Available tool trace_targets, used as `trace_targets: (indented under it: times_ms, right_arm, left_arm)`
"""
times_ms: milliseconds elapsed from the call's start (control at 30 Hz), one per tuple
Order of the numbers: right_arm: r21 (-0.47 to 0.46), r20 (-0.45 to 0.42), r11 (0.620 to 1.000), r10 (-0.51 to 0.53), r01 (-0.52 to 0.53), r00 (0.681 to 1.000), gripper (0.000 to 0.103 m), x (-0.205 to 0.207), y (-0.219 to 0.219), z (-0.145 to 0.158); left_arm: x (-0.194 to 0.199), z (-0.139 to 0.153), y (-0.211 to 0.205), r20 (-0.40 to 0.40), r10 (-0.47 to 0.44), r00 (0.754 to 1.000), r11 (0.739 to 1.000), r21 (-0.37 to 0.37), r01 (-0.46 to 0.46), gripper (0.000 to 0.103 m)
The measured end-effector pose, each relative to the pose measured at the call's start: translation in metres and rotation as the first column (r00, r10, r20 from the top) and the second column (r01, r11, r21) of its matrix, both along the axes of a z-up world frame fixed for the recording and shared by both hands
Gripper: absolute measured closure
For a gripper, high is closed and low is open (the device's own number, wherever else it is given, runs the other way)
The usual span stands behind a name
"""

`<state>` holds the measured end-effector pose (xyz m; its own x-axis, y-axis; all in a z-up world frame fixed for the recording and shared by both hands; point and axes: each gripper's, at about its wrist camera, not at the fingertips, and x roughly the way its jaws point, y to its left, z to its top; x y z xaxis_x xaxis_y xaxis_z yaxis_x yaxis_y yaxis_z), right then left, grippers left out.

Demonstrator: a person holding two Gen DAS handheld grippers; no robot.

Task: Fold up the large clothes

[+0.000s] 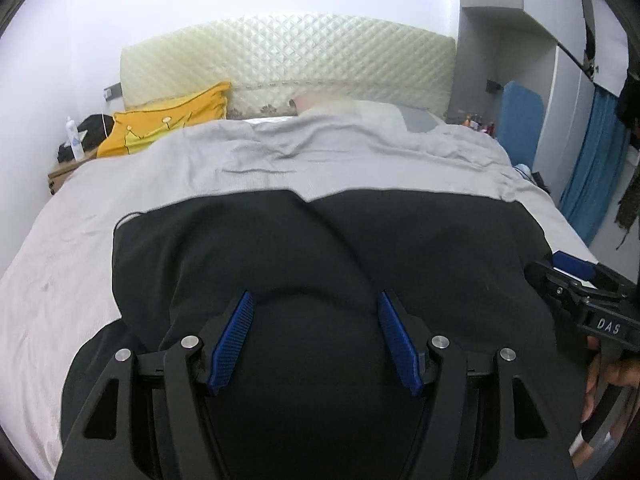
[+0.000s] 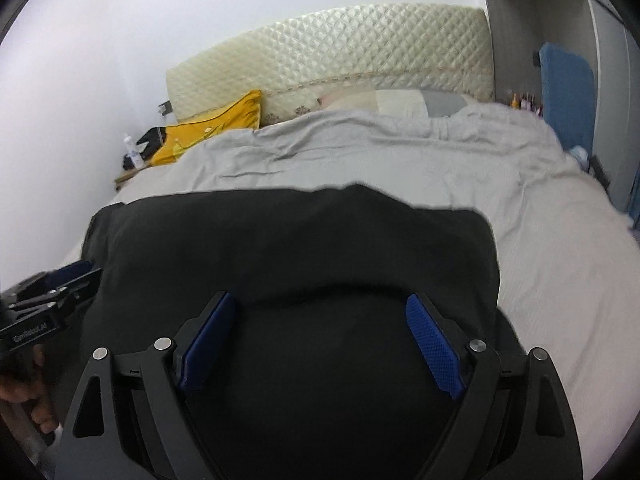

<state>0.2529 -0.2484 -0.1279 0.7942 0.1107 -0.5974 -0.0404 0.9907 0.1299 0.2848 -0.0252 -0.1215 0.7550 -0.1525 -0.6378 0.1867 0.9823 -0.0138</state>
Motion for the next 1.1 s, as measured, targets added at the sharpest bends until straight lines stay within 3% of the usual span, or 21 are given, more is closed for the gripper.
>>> trace_targets:
  times_ms: [433,800,1100]
  right_arm:
    - [-0.015,-0.035,1.000,0.000,0.000,0.999,0.015,0.054,0.005,-0.013]
    - [0.024,-0.102,0.999,-0.023,0.025,0.995,0.005,0.106,-0.002,-0.033]
    - [0.076,-0.106,0.997,-0.006,0.014,0.994,0.002,0.114,-0.009,-0.044]
  left_arm:
    - [0.069,-0.018,-0.012,-0.079,0.050,0.996,0.999,-0.001,-0.050,0.037]
    - [0.133,-0.043,-0.020,-0.129,0.079,0.988,0.996,0.041,-0.074,0.037]
    - [0.146,-0.054,-0.018,-0.152,0.071,0.986,0.997,0.035,-0.067,0.037]
